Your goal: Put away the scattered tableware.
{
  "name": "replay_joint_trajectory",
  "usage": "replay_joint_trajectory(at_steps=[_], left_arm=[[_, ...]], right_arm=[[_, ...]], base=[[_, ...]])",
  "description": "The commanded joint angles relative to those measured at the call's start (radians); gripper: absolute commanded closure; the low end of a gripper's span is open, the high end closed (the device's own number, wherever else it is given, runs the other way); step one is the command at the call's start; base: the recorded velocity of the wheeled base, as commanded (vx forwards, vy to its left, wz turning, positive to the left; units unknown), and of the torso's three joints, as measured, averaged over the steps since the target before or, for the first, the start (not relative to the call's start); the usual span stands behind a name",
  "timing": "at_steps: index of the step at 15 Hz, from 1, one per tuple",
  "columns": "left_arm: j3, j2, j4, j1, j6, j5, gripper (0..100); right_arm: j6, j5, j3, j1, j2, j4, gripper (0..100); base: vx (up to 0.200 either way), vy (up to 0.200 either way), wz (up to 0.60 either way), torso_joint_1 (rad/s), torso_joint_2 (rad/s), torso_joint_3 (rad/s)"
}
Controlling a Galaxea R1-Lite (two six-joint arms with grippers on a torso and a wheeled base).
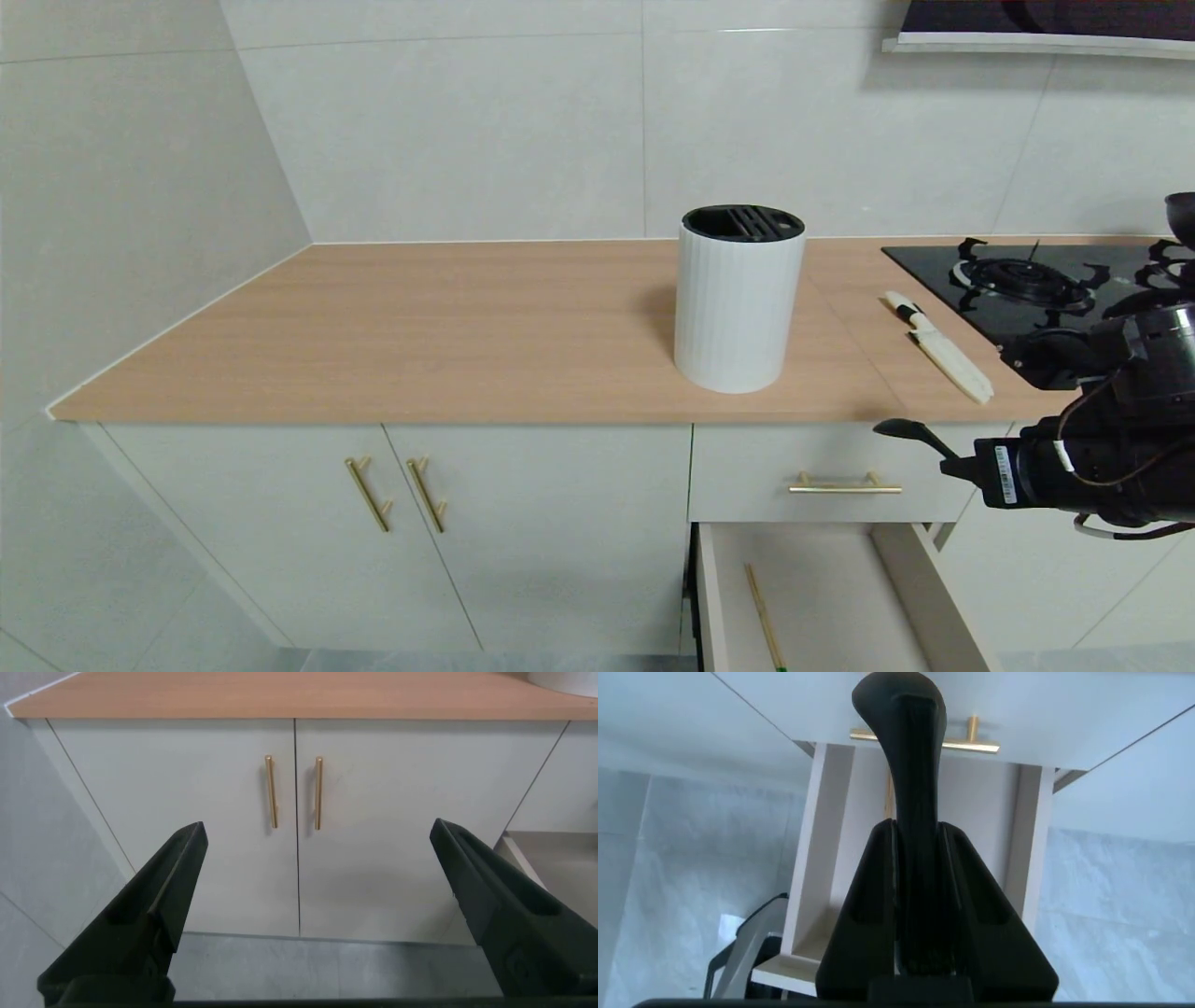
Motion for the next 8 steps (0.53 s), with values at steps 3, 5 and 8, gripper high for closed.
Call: replay_joint_trajectory(at_steps=[3, 5, 8], left_arm=[[0.000, 0.000, 0.000, 0.000, 0.000, 0.000, 0], [0.000, 0.000, 0.000, 0.000, 0.000, 0.000, 0], [0.000, 0.000, 0.000, 0.000, -0.001, 0.000, 0]], right_arm=[[0.000, 0.001, 0.000, 0.001, 0.019, 0.000, 100], [0.000, 0.001, 0.000, 0.001, 0.021, 0.000, 100], [0.000, 0.001, 0.002, 0.001, 0.041, 0.000, 100]], base=[[0.000, 0.000, 0.00, -0.176, 0.42, 0.247], [0.000, 0.000, 0.00, -0.193, 0.49, 0.278], [0.000, 0.000, 0.00, -0.186, 0.48, 0.290]])
